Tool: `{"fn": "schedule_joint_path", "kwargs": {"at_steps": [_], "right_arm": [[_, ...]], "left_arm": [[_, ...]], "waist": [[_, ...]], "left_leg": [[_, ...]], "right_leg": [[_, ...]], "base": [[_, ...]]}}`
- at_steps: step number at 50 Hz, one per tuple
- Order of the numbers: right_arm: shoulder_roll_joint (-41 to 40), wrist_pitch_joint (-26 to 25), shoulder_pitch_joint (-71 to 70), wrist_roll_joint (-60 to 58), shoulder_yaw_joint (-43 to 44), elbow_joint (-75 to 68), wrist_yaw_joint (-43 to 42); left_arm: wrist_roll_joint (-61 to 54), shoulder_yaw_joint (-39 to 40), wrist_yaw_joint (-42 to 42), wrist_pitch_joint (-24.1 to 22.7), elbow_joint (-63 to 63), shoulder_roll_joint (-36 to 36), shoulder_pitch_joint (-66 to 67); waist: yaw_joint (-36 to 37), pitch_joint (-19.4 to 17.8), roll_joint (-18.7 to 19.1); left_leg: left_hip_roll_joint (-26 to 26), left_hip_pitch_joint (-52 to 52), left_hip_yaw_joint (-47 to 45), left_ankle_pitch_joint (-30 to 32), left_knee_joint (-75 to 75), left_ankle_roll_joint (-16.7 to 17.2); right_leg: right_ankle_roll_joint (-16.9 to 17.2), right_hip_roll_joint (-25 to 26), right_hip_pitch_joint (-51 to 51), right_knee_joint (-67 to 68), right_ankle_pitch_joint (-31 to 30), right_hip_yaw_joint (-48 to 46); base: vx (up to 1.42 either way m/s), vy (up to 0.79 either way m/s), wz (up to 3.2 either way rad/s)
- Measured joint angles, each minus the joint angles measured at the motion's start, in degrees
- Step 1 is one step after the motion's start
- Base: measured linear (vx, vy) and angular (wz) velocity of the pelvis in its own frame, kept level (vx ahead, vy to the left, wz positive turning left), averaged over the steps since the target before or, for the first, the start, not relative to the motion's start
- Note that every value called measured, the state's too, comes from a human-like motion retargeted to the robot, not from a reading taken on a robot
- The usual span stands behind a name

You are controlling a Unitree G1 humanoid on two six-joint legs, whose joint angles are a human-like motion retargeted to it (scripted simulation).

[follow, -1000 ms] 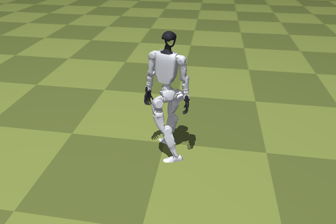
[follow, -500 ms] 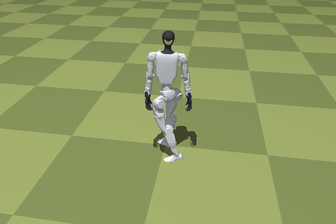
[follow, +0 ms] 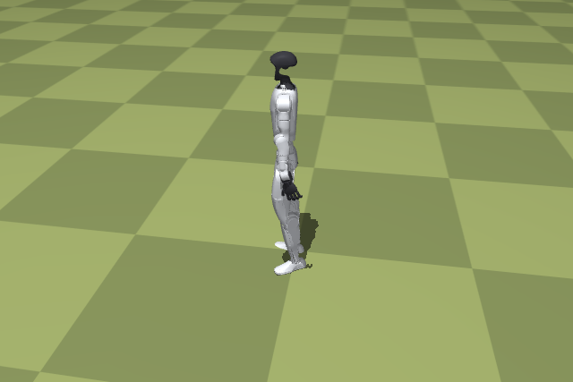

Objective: Upper body actions

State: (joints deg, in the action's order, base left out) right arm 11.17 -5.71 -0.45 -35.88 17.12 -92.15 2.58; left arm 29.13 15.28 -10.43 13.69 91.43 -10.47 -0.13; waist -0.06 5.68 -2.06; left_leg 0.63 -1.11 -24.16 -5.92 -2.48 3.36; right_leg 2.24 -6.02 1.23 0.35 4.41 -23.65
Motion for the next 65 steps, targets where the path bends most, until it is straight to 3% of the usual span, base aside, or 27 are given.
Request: {"fn": "schedule_joint_path", "kwargs": {"at_steps": [7, 19, 27, 38, 48, 52, 58, 65], "right_arm": [[-1.9, 1.1, -2.2, -1.2, -1.3, 3.3, 1.6], [-7.2, 5.3, -6.2, -2.7, -9.9, 11.3, 4.4], [-6.0, 5.4, -3.3, -5.9, -10.6, 6.9, 2.1], [-2.8, 2.0, 0.9, -1.3, -6.0, -0.4, 1.0], [-3.4, 5.1, 3.2, 2.6, -3.2, 2.1, 1.0], [-2.7, 5.6, 6.4, 7.2, -1.0, -1.0, 1.7], [-1.1, 1.1, 10.3, 14.8, 0.9, -5.3, 0.0], [-0.5, -4.7, 3.8, 16.2, -8.6, -5.3, -3.9]], "left_arm": [[-3.3, 5.8, 1.7, 1.2, 3.2, -3.4, 4.8], [-1.8, 13.7, -3.9, 0.3, 0.2, 0.6, 12.3], [0.3, 11.6, -4.2, -1.4, -4.2, 1.2, 12.2], [-6.8, 10.6, -4.5, -2.2, -7.7, 3.2, 8.7], [-7.2, 7.7, -3.8, -1.4, -6.5, 2.1, 4.1], [-4.7, 6.9, -4.1, -0.9, -7.0, 1.7, 3.6], [-5.1, 4.3, -3.1, -1.8, -8.6, 3.8, 3.1], [-8.6, 5.8, -1.6, -6.8, -6.0, 5.8, 8.8]], "waist": [[6.3, 2.2, -2.5], [6.1, 0.9, -2.2], [6.5, 0.3, -2.2], [2.2, -1.1, 0.1], [-3.6, -6.6, 2.2], [-4.1, -5.2, 1.0], [-0.1, -3.4, 0.8], [0.9, -4.4, 2.4]], "left_leg": [[1.8, -2.7, 6.4, 1.2, -0.3, -0.5], [1.7, -2.7, 7.0, 1.1, -0.6, -0.8], [2.9, -1.8, 5.9, 0.4, -0.5, -1.8], [3.6, -1.6, 2.6, -0.8, -0.2, -4.0], [1.0, -0.2, -0.8, -0.6, 0.5, -5.0], [1.7, -0.1, -0.6, -1.0, 0.3, -4.5], [2.3, -0.7, 0.7, -0.8, 0.0, -4.0], [1.9, 0.1, 3.1, -0.1, 0.1, -3.8]], "right_leg": [[0.8, -1.4, -1.1, -0.1, 1.4, -4.4], [1.3, -1.1, -2.4, -1.4, 0.7, -6.6], [2.0, -2.4, -2.6, -1.3, -0.6, -6.2], [2.9, -4.0, 0.4, 1.6, -3.4, -4.6], [6.6, 0.0, 4.3, 8.6, -2.5, 11.2], [4.7, -1.6, 1.9, 4.4, -2.2, 3.2], [4.1, -1.6, 0.5, 0.9, -3.3, 1.4], [2.6, 0.1, -1.4, 0.1, -2.5, 1.4]], "base": [[0.17, 0.1, 0.85], [0.02, 0.02, 0.04], [0.06, 0.11, -0.12], [0.01, 0.15, -0.32], [-0.1, 0.03, -0.36], [0.06, -0.02, 0.02], [0.05, -0.03, 0.2], [-0.03, -0.03, 0.31]]}}
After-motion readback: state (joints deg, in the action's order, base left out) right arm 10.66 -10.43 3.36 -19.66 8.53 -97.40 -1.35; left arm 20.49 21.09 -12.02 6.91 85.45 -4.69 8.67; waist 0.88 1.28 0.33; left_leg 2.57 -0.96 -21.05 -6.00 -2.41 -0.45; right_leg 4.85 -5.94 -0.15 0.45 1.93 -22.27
